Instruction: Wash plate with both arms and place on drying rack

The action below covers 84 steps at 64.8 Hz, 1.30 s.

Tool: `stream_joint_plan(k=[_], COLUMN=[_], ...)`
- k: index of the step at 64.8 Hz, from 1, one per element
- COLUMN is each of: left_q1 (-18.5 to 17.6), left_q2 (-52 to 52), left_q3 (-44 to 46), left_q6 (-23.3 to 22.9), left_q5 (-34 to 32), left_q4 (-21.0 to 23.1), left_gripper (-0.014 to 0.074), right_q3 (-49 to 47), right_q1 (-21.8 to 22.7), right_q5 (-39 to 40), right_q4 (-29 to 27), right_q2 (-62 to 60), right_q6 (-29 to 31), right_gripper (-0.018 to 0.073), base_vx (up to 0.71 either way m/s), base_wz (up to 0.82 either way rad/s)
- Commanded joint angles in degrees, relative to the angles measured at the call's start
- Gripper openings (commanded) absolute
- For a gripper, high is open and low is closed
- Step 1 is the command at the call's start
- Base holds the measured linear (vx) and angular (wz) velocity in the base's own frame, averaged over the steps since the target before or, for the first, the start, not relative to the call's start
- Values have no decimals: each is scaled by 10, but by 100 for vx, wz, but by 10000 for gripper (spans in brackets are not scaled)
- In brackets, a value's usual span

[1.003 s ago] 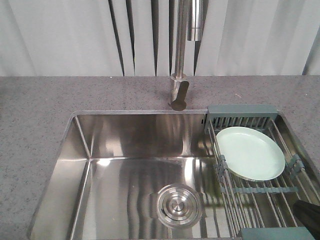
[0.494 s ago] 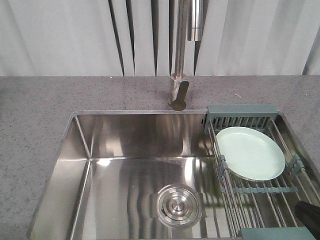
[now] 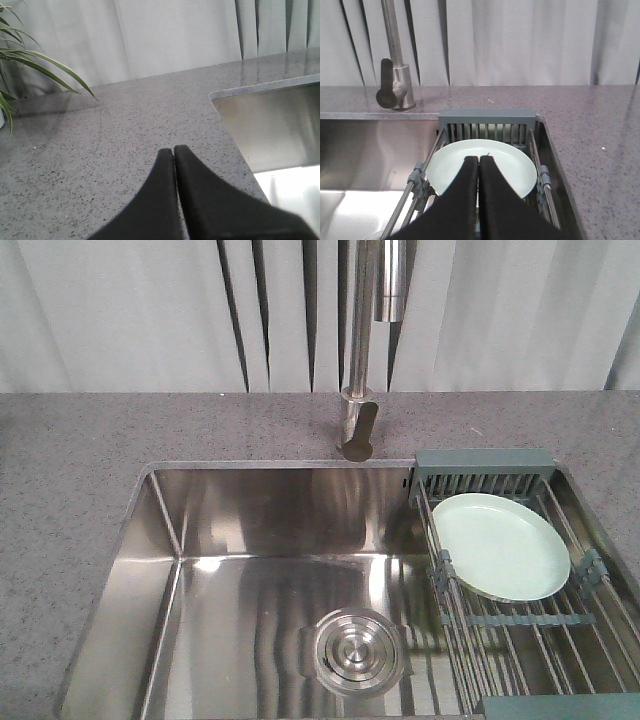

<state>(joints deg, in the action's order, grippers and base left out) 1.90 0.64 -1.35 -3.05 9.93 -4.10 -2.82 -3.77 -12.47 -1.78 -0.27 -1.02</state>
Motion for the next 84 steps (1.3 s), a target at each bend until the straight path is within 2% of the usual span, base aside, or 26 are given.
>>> stream_joint_plan(k=[1,8,19,30,50,84], left_q1=[2,2,2,2,2,2], left_q2=[9,9,9,9,9,9], left_q3=[13,13,13,13,13,13], left_q6=[-5,-5,-5,-5,-5,-5], left_q5=[-44,-44,-43,-43,-43,-43], left_q4=[1,1,1,1,1,1], left_gripper=[-6,-6,-6,-6,-6,-6], right_q3=[12,48,45,46,46,45], right_q1=[0,0,0,0,0,0], right_q5=[75,125,156,193,192,191], right_q4=[71,74,76,76,55,56], right_q2=[-7,-7,-7,-7,-7,-7], right_q6=[-82,-88,-59,-58,-58,-60], right_gripper=[-4,-4,-4,-4,-4,-4], base_vx=[0,0,0,0,0,0], base_wz=[0,0,0,0,0,0])
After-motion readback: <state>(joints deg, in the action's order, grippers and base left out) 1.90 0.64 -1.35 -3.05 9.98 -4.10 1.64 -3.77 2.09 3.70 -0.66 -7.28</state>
